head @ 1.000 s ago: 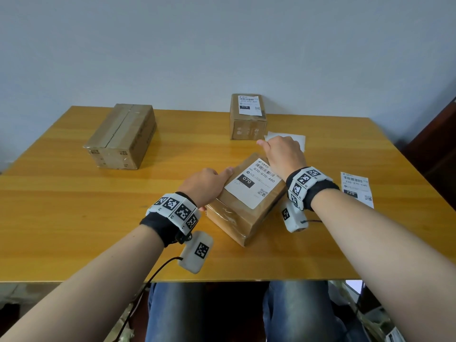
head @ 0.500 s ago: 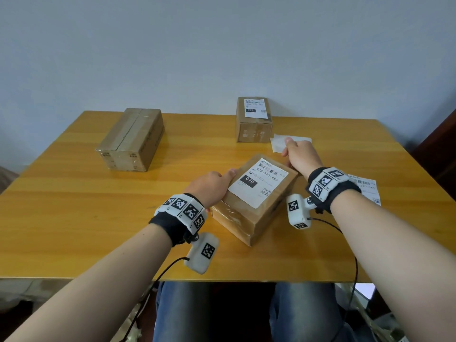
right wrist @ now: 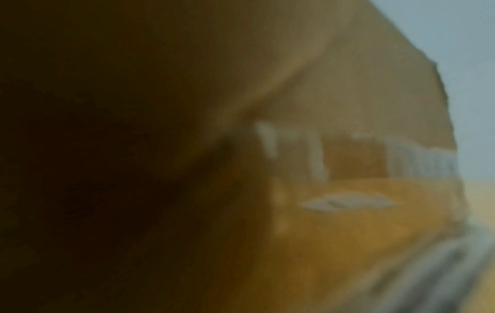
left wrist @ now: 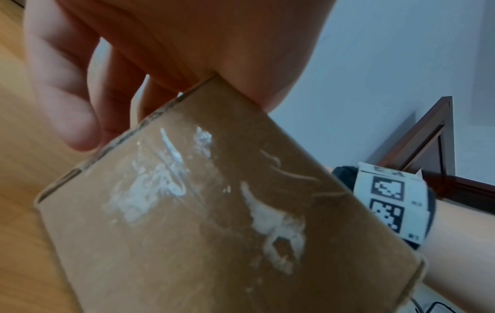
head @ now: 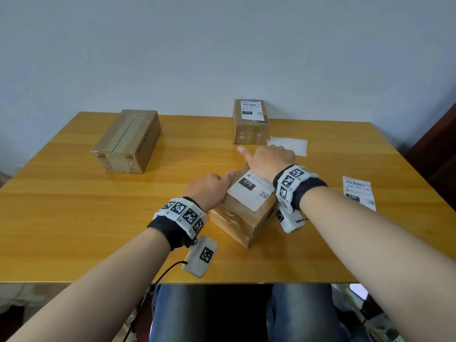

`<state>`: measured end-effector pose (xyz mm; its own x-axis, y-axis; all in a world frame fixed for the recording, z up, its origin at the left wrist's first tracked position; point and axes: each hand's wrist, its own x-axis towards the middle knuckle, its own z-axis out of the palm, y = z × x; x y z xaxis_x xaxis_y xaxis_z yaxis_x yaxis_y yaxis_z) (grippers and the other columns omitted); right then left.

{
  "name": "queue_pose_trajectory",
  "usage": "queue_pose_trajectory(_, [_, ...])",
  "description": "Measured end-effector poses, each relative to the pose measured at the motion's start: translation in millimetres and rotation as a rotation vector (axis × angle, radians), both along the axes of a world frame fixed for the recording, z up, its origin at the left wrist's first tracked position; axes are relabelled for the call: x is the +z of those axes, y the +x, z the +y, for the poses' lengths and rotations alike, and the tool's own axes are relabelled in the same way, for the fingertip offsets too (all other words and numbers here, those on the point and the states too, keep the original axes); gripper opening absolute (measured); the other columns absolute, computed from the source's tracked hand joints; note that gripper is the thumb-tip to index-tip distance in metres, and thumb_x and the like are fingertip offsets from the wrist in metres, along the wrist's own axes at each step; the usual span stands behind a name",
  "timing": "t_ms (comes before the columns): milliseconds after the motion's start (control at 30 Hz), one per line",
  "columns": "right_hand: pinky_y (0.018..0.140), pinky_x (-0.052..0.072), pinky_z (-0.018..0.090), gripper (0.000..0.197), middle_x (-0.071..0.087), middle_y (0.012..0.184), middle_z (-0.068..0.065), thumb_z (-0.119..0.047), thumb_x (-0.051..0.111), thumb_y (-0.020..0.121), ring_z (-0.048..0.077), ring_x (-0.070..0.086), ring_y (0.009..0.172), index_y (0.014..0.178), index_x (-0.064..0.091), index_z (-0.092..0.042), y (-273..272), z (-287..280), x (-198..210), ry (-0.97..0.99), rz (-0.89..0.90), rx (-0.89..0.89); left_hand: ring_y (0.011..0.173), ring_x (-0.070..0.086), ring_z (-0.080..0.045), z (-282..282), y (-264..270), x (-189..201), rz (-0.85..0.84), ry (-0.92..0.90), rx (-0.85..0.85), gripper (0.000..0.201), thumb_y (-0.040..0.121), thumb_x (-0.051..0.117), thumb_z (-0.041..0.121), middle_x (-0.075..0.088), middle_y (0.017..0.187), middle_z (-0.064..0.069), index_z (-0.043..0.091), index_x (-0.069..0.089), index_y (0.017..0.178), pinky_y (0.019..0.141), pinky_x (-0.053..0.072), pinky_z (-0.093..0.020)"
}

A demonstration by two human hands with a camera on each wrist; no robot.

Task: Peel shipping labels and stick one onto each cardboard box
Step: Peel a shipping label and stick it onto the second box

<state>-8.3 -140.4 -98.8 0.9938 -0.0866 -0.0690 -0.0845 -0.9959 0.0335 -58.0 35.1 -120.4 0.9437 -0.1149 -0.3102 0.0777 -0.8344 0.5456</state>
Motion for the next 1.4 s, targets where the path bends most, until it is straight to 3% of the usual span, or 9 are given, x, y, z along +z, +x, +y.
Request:
queue_pose_trajectory(200, [0.074,0.039,0.039,0.077,0.07,0.097,0.012,-0.068,0.017,0.105,0.031,0.057,0.083,0.075,0.06,-0.012,13.9,-17.3,-8.7,0.097,-0.068,-0.034,0.068,0.066,-0.024,0.7,4.7,-6.2,-0.009,-0.004,-0.02,0.065,0.1,0.023,0.07,0.069,0.092,-0.006,0.018,0.063,0.096,0.069,0.051,-0.034])
queue_pose_trajectory(333, [0.081,0.042,0.043,0.067,0.068,0.125,0.018,-0.057,0.025,0.109,0.039,0.063,0.108,0.113,0.068,-0.006,17.1,-21.9,-10.1,0.157,-0.117,-0.042,0.069,0.065,-0.026,-0.8,6.1,-10.1,-0.029,0.006,-0.011,0.064,0.099,0.024,0.07,0.068,0.086,-0.006,0.019,0.061,0.09,0.068,0.048,-0.035])
queue_pose_trajectory(600, [0.075,0.039,0.038,0.034,0.067,0.107,0.02,-0.02,0.038,0.108,0.035,0.052,0.086,0.097,0.066,-0.004,21.1,-25.9,-11.0,0.189,-0.142,-0.056,0.071,0.068,-0.029,-1.4,6.7,-12.6,-0.058,-0.018,-0.011,0.065,0.099,0.024,0.07,0.068,0.082,-0.006,0.018,0.061,0.088,0.069,0.051,-0.036])
queue_pose_trajectory(700, [0.075,0.042,0.037,0.035,0.068,0.111,0.023,-0.013,0.037,0.108,0.042,0.062,0.099,0.108,0.068,0.002,17.4,-31.0,-9.1,0.225,-0.118,-0.084,0.073,0.068,-0.028,-1.0,5.6,-10.3,-0.045,-0.003,-0.008,0.066,0.099,0.023,0.07,0.069,0.086,-0.006,0.018,0.061,0.091,0.074,0.054,-0.038])
queue_pose_trajectory(933, [0.075,0.043,0.036,0.043,0.071,0.105,0.02,-0.037,0.039,0.111,0.032,0.06,0.081,0.087,0.058,-0.006,12.3,-65.5,-7.9,0.395,0.07,-0.202,0.076,0.067,-0.028,-5.3,1.2,1.3,-0.007,0.024,-0.002,0.07,0.1,0.021,0.07,0.07,0.101,-0.007,0.016,0.065,0.103,0.087,0.057,-0.043])
queue_pose_trajectory(1033, [0.063,0.053,0.038,0.048,0.07,0.077,0.018,-0.043,0.039,0.109,0.031,0.065,0.059,0.089,0.06,-0.005,-2.0,-84.0,-9.5,0.61,0.135,-0.305,0.079,0.072,-0.031,-6.7,-0.3,4.6,0.043,-0.017,0.019,0.068,0.102,0.021,0.067,0.068,0.104,-0.009,0.015,0.064,0.11,0.09,0.059,-0.046])
queue_pose_trajectory(1133, [0.053,0.048,0.029,0.059,0.063,0.06,0.013,-0.053,0.03,0.109,0.025,0.057,0.046,0.088,0.057,-0.005,-17.8,-86.9,-6.8,0.684,0.137,-0.384,0.068,0.077,-0.033,-7.8,0.7,7.8,0.116,-0.135,0.078,0.062,0.103,0.024,0.062,0.068,0.104,-0.012,0.013,0.06,0.116,0.073,0.064,-0.043])
queue_pose_trajectory(1233, [0.058,0.052,0.031,0.074,0.062,0.06,0.011,-0.065,0.021,0.105,0.023,0.055,0.045,0.097,0.063,-0.005,-25.3,-81.3,-1.3,0.794,0.159,-0.432,0.086,0.075,-0.043,-5.6,6.1,9.0,0.094,-0.236,0.147,0.051,0.109,0.032,0.044,0.066,0.114,-0.023,0.004,0.059,0.124,0.074,0.063,-0.053])
queue_pose_trajectory(1400, [0.064,0.064,0.052,0.073,0.073,0.068,0.016,-0.07,0.025,0.103,0.034,0.072,0.057,0.13,0.054,-0.01,-22.2,-56.8,3.3,1.07,0.221,-0.369,0.078,0.074,-0.043,15.8,11.7,15.0,0.169,-0.322,0.213,0.038,0.11,0.037,0.033,0.059,0.103,-0.021,0.002,0.058,0.118,0.05,0.061,-0.045])
